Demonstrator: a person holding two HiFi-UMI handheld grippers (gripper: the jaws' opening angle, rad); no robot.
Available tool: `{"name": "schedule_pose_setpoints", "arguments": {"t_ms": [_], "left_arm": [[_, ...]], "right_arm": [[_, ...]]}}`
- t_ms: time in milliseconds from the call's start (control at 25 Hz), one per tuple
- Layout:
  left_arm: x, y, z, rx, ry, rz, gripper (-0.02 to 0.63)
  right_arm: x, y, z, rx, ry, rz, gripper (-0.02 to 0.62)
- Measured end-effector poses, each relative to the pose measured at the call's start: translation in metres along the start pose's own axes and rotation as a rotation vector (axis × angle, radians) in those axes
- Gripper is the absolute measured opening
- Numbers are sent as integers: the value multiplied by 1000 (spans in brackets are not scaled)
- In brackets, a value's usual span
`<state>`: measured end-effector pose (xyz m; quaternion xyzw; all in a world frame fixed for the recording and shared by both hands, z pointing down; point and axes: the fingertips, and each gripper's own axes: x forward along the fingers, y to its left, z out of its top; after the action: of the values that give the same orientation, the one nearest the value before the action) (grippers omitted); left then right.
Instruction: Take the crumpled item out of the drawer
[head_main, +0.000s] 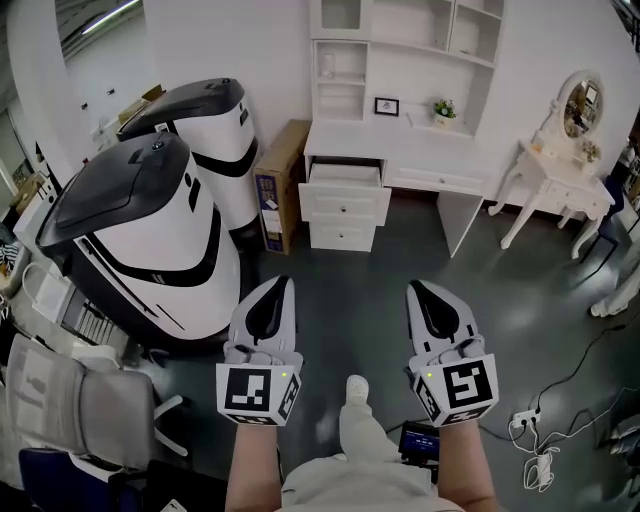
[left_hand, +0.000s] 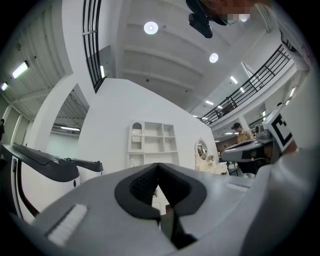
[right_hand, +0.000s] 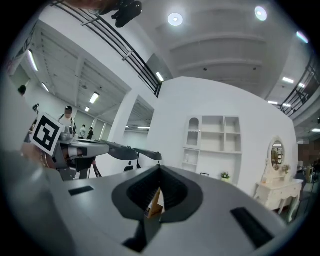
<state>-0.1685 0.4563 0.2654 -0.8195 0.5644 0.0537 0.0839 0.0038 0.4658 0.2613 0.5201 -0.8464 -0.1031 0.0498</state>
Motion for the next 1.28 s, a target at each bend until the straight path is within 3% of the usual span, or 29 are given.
{"name": "schedule_pose_setpoints", "arguments": {"t_ms": [440, 680, 1280], "left_arm": [[149, 23, -41, 2, 46, 4, 6], [231, 31, -44, 19, 46, 23, 8], [345, 74, -72, 25, 79, 31, 8]], "right_arm": [[125, -90, -37, 25, 29, 27, 6], [193, -147, -42, 36, 12, 61, 6], [280, -234, -59, 35, 10, 1, 6]]}}
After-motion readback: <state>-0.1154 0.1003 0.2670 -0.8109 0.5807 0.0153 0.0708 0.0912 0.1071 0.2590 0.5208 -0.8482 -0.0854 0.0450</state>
